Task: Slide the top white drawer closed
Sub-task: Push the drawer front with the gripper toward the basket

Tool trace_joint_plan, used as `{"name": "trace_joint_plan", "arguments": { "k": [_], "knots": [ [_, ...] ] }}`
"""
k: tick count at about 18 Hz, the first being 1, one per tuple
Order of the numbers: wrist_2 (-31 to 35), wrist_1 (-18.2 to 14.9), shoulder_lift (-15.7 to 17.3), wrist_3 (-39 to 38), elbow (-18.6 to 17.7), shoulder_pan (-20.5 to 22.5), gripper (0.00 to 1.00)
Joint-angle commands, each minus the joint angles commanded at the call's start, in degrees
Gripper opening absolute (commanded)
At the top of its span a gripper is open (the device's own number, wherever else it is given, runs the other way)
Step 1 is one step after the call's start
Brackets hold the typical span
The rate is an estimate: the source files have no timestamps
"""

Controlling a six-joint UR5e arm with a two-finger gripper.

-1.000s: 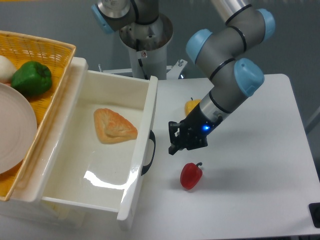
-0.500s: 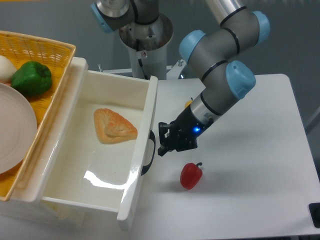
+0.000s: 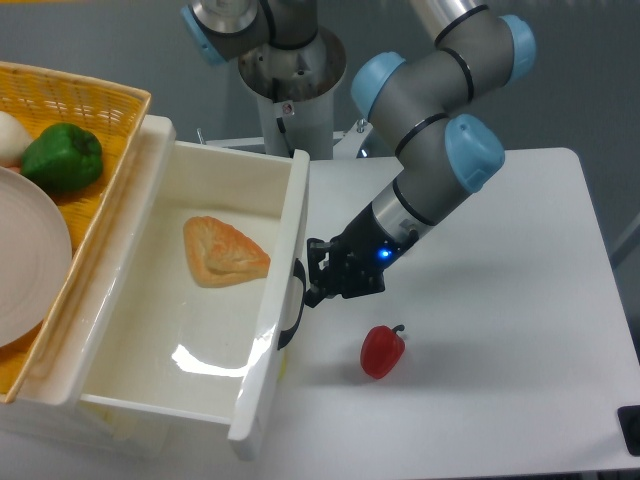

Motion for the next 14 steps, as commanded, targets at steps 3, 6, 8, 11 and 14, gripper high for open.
{"name": "trace_joint_plan", "arguments": {
  "k": [3,6,8,11,14],
  "knots": [
    [0.00,0.00,0.09,-0.62,0.00,-0.52,0.02],
    [0.00,0.00,0.44,-1.05,0.00,-0.88,0.02],
    [0.00,0.00,0.44,-1.58,0.00,-1.49,0.02],
    [0.00,-0.09,1.23,-1.93,-0.09,-1.93,0.02],
    [0.00,-0.18,1.58,-2.99,-0.18,-2.98,0.03]
  ]
}}
